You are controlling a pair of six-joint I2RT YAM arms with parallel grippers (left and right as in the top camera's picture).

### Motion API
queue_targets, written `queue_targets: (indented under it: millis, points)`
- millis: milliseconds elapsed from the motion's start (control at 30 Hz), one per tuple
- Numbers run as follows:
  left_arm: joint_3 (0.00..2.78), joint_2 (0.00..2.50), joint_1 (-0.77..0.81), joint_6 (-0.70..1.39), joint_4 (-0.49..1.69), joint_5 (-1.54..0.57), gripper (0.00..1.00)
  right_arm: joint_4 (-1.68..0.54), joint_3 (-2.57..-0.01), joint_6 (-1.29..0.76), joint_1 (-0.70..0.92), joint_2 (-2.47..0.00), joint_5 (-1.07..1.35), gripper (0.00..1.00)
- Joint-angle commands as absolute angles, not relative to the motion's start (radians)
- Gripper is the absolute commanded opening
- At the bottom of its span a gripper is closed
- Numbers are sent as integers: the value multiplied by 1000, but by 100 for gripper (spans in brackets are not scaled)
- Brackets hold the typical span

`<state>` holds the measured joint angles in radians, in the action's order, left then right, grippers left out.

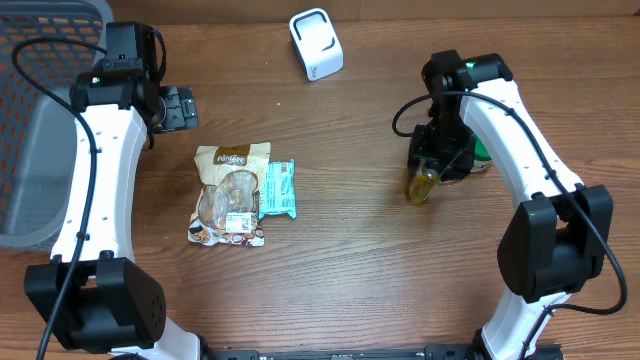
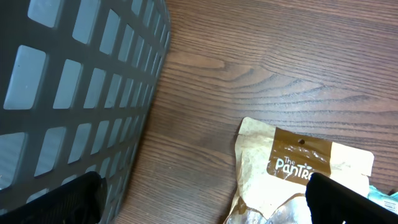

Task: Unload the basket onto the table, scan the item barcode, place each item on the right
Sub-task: 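Open the right gripper and lift away from the bottle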

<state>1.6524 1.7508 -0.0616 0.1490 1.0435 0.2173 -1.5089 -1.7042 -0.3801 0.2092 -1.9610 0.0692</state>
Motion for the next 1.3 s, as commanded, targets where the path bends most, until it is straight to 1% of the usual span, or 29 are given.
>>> queue_targets:
  millis: [0, 33, 100, 267, 367, 400, 433, 467, 500, 567, 600, 700, 767, 800, 933, 1000, 1067, 1100, 1200, 1267]
  points:
    - [1673, 1739, -71, 134, 1042, 216, 100, -1501, -1700, -453, 209, -1936, 42, 42]
    - [1673, 1739, -71, 134, 1042, 216, 100, -1502, -1700, -453, 209, -1936, 17, 36]
    - [1673, 1739, -71, 134, 1042, 216, 100, -1503, -1700, -453, 209, -1936, -35, 29]
    - [1673, 1739, -71, 134, 1042, 216, 99, -1498, -1700, -402, 207, -1936, -134, 28]
    - [1673, 1739, -71, 134, 1042, 216, 100, -1497, -1700, -385, 207, -1936, -134, 31]
    - [1673, 1739, -71, 134, 1042, 216, 100, -1497, -1700, -385, 207, -1936, -134, 34]
    - [1673, 1739, -71, 134, 1042, 216, 100, -1497, -1700, -385, 207, -1936, -134, 48]
    - [1673, 1739, -71, 134, 1042, 216, 99, -1497, -1700, -384, 207, -1936, -134, 61]
    - [1673, 1739, -71, 134, 1042, 216, 99, -1497, -1700, -385, 207, -1936, -134, 65]
    - [1673, 1739, -71, 134, 1042, 216, 100, -1492, -1700, -385, 207, -1936, -134, 80]
    - [1673, 1739, -71, 134, 1042, 216, 100, -1486, -1700, -384, 207, -1936, -135, 84]
    - [1673, 1739, -71, 134, 1042, 216, 100, -1441, -1700, -384, 207, -1936, -141, 88]
    - [1673, 1739, -71, 134, 1042, 216, 99, -1390, -1700, -385, 207, -1936, -187, 93]
    - [1673, 1739, -71, 134, 1042, 216, 100, -1376, -1700, -384, 207, -1936, -202, 94]
    - [1673, 1739, -71, 134, 1042, 216, 100, -1238, -1700, -384, 207, -1936, -290, 100]
    - [1673, 1739, -71, 134, 1042, 216, 100, -1156, -1700, -385, 207, -1936, -274, 100]
    - [1673, 1739, -71, 134, 1042, 216, 100, -1121, -1700, -385, 207, -1936, -185, 100]
    - [1673, 1739, -71, 134, 1042, 216, 100, -1098, -1700, -384, 207, -1938, -60, 100]
    - [1673, 1739, -71, 134, 1042, 216, 99, -1064, -1694, -384, 224, -1945, 163, 100]
    - [1673, 1739, -71, 134, 1042, 216, 99, -1040, -1681, -385, 245, -1945, 222, 100]
